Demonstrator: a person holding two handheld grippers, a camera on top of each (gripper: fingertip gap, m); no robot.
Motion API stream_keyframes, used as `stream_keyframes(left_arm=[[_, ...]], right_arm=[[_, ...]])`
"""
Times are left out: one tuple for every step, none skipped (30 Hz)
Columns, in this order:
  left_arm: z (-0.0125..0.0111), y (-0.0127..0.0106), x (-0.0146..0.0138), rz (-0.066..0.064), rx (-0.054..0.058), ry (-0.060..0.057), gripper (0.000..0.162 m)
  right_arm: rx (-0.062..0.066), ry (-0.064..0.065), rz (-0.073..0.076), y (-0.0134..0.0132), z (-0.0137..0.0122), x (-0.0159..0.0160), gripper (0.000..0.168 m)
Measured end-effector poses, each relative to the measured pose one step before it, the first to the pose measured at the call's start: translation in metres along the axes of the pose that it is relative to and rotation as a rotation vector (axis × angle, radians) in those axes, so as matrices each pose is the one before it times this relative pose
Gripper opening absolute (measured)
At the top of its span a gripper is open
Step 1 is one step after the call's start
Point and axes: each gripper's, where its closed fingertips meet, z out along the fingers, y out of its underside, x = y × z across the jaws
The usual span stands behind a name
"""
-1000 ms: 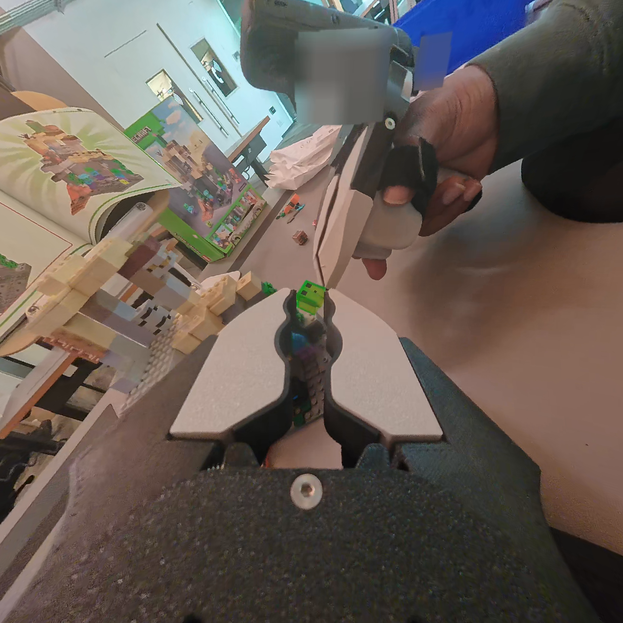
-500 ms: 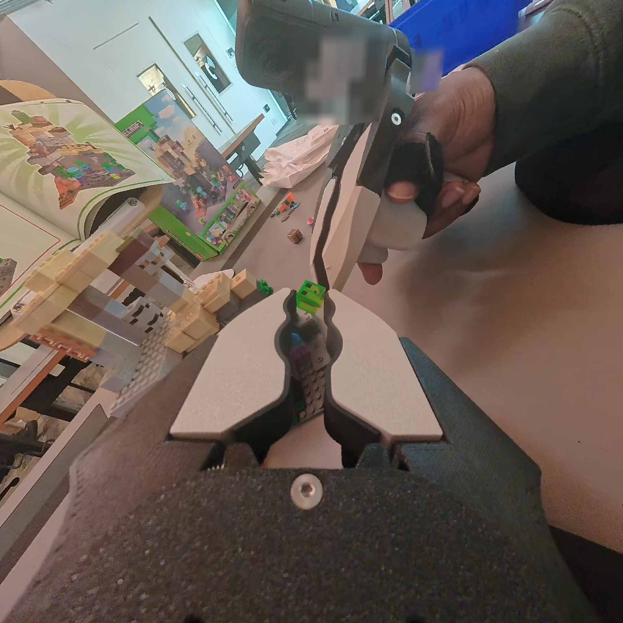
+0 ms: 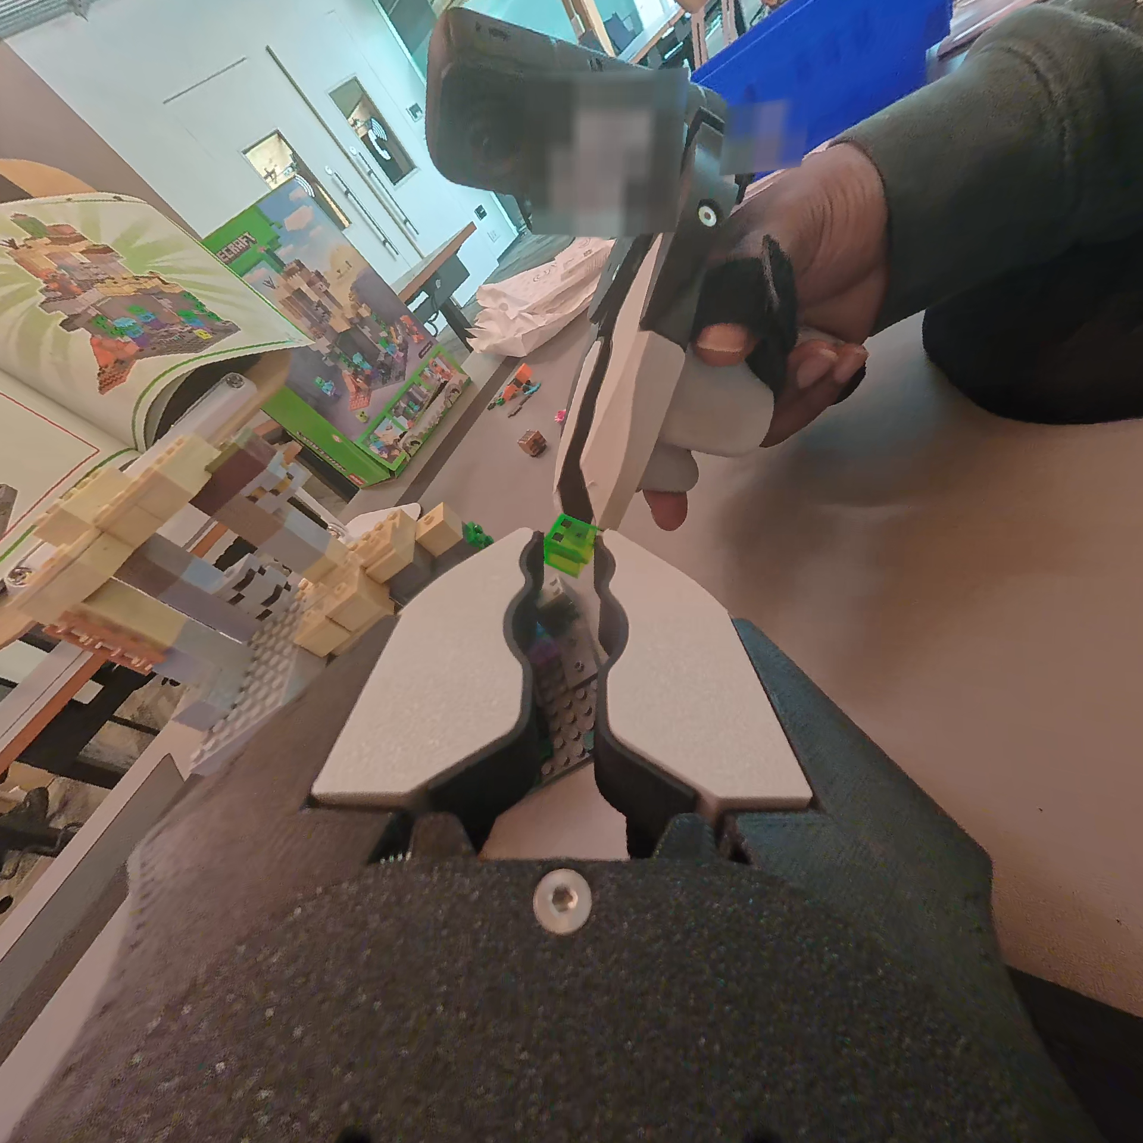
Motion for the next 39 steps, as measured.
stream_keyframes(left_arm=[[0.00008, 0.00017, 0.00009, 0.0042, -0.0016, -0.0012, 0.015], [-0.00005, -0.00016, 0.00039, 0.0023, 0.0001, 0.0010, 0.015], [0.00014, -0.00001, 0.00043, 0.0019, -0.0002, 0.0015, 0.015], [-0.00001, 0.00008, 0.00024, 0.0042, -0.0009, -0.0003, 0.015], [0.00006, 0.00005, 0.00025, 0.0046, -0.0010, -0.0003, 0.015], [-0.00003, -0.00007, 0.00033, 0.0027, -0.0004, 0.0013, 0.015], [0.00007, -0.00030, 0.00050, 0.0020, 0.0008, 0.0014, 0.015], [-0.00003, -0.00007, 0.00010, 0.0026, -0.0004, -0.0005, 0.015], [-0.00003, 0.00023, -0.00007, 0.0020, -0.0012, -0.0012, 0.015], [-0.00011, 0.00012, 0.00044, 0.0000, 0.0004, 0.0036, 0.015], [-0.00006, -0.00050, -0.00008, -0.0006, 0.0024, -0.0009, 0.015], [-0.00050, -0.00066, -0.00019, 0.0046, 0.0023, -0.0019, 0.015], [-0.00049, -0.00140, 0.00021, -0.0014, 0.0085, 0.0004, 0.015], [-0.00013, -0.00066, -0.00032, -0.0008, 0.0007, -0.0027, 0.015], [-0.00007, -0.00047, -0.00029, 0.0079, 0.0005, -0.0053, 0.015], [-0.00016, -0.00025, 0.00012, 0.0102, 0.0010, -0.0034, 0.015], [-0.00009, -0.00036, 0.00014, 0.0068, 0.0031, -0.0021, 0.015], [-0.00037, -0.00089, -0.00001, 0.0033, 0.0059, -0.0014, 0.015], [-0.00045, -0.00102, -0.00014, 0.0021, 0.0066, -0.0010, 0.015], [-0.00026, -0.00057, 0.00002, 0.0023, 0.0029, -0.0002, 0.015], [-0.00003, 0.00023, 0.00012, 0.0043, -0.0020, -0.0006, 0.015], [0.00029, 0.00062, 0.00039, 0.0086, -0.0043, -0.0009, 0.015], [0.00026, 0.00081, 0.00067, 0.0100, -0.0054, 0.0003, 0.015], [0.00011, 0.00071, 0.00062, 0.0073, -0.0055, 0.0009, 0.015], [-0.00003, 0.00035, 0.00022, 0.0019, -0.0029, 0.0017, 0.015], [-0.00019, 0.00021, -0.00067, -0.0045, -0.0027, -0.0003, 0.015], [-0.00046, 0.00077, -0.00219, -0.0091, -0.0092, -0.0068, 0.015], [-0.00164, 0.00161, -0.00474, -0.0068, -0.0182, -0.0205, 0.015], [-0.00368, 0.00137, -0.00782, -0.0049, -0.0202, -0.0356, 0.015], [-0.00603, 0.00097, -0.01101, -0.0095, -0.0203, -0.0490, 0.015], [-0.00837, 0.00095, -0.01409, -0.0189, -0.0228, -0.0612, 0.015], [-0.01020, 0.00130, -0.01471, -0.0237, -0.0246, -0.0545, 0.015], [-0.01182, 0.00170, -0.01661, -0.0244, -0.0240, -0.0581, 0.015], [-0.01203, 0.00379, -0.01815, -0.0196, -0.0308, -0.0556, 0.015], [-0.01137, 0.00729, -0.01952, -0.0131, -0.0473, -0.0511, 0.015], [-0.01062, 0.01019, -0.02198, -0.0110, -0.0574, -0.0567, 0.015], [-0.00946, 0.01106, -0.02356, -0.0102, -0.0491, -0.0602, 0.015], [-0.00704, 0.01339, -0.02204, -0.0209, -0.0529, -0.0447, 0.015], [-0.00383, 0.01748, -0.01685, -0.0352, -0.0717, -0.0092, 0.015]], right_arm=[[0.0027, -0.0132, 0.0056, -0.00040, 0.00029, -0.00191, 0.020], [0.0020, -0.0126, 0.0078, -0.00027, 0.00058, -0.00159, 0.021], [-0.0004, -0.0117, 0.0081, 0.00022, 0.00056, -0.00126, 0.021], [-0.0017, -0.0110, 0.0071, 0.00048, 0.00059, -0.00113, 0.022], [-0.0012, -0.0102, 0.0061, 0.00045, 0.00061, -0.00116, 0.023], [0.0000, -0.0073, 0.0046, 0.00013, 0.00045, -0.00090, 0.023], [0.0003, -0.0040, 0.0028, 0.00010, 0.00057, -0.00057, 0.023], [0.0017, -0.0045, 0.0026, -0.00009, 0.00056, -0.00076, 0.024], [0.0055, -0.0070, 0.0043, -0.00052, 0.00043, -0.00096, 0.023], [0.0078, -0.0090, 0.0067, -0.00096, 0.00036, -0.00115, 0.022], [0.0067, -0.0077, 0.0082, -0.00081, 0.00028, -0.00072, 0.022], [0.0049, 0.0012, 0.0075, -0.00059, -0.00036, 0.00065, 0.021], [0.0047, 0.0004, 0.0026, -0.00069, -0.00080, 0.00065, 0.013], [0.0033, -0.0045, -0.0014, -0.00046, -0.00048, -0.00061, 0.012], [0.0006, 0.0004, -0.0024, -0.00029, -0.00010, -0.00031, 0.012], [-0.0012, 0.0030, -0.0066, 0.00002, -0.00001, -0.00020, 0.012], [-0.0002, 0.0029, -0.0086, -0.00010, -0.00003, -0.00043, 0.012], [0.0013, -0.0006, -0.0059, -0.00036, -0.00005, -0.00077, 0.012], [0.0011, -0.0034, -0.0010, -0.00029, -0.00005, -0.00084, 0.012], [-0.0006, -0.0025, 0.0007, -0.00003, 0.00004, -0.00042, 0.012], [-0.0023, 0.0011, -0.0012, 0.00027, 0.00003, 0.00023, 0.012], [-0.0038, 0.0036, -0.0023, 0.00062, 0.00006, 0.00052, 0.012], [-0.0051, 0.0029, -0.0007, 0.00090, 0.00018, 0.00065, 0.012], [-0.0044, 0.0006, 0.0017, 0.00079, 0.00014, 0.00039, 0.012], [-0.0006, -0.0015, 0.0041, 0.00025, 0.00009, 0.00012, 0.012], [0.0041, 0.0013, 0.0051, -0.00055, 0.00009, 0.00025, 0.012], [0.0067, 0.0068, 0.0012, -0.00115, -0.00009, 0.00066, 0.012], [0.0075, 0.0082, -0.0051, -0.00135, -0.00078, 0.00056, 0.012], [0.0092, 0.0079, -0.0072, -0.00163, -0.00138, 0.00057, 0.013], [0.0110, 0.0091, -0.0050, -0.00207, -0.00179, 0.00102, 0.014], [0.0086, 0.0098, -0.0018, -0.00162, -0.00171, 0.00151, 0.015], [0.0043, 0.0084, 0.0012, -0.00095, -0.00125, 0.00186, 0.015], [0.0016, 0.0062, 0.0043, -0.00023, -0.00063, 0.00187, 0.015], [0.0000, 0.0047, 0.0071, 0.00027, -0.00006, 0.00194, 0.015], [-0.0022, 0.0031, 0.0092, 0.00083, 0.00054, 0.00168, 0.015], [-0.0046, 0.0015, 0.0094, 0.00130, 0.00101, 0.00136, 0.015], [-0.0064, 0.0015, 0.0076, 0.00160, 0.00127, 0.00107, 0.015], [-0.0079, 0.0023, 0.0034, 0.00158, 0.00139, 0.00063, 0.015], [-0.0085, 0.0039, -0.0020, 0.00143, 0.00133, 0.00010, 0.015]])
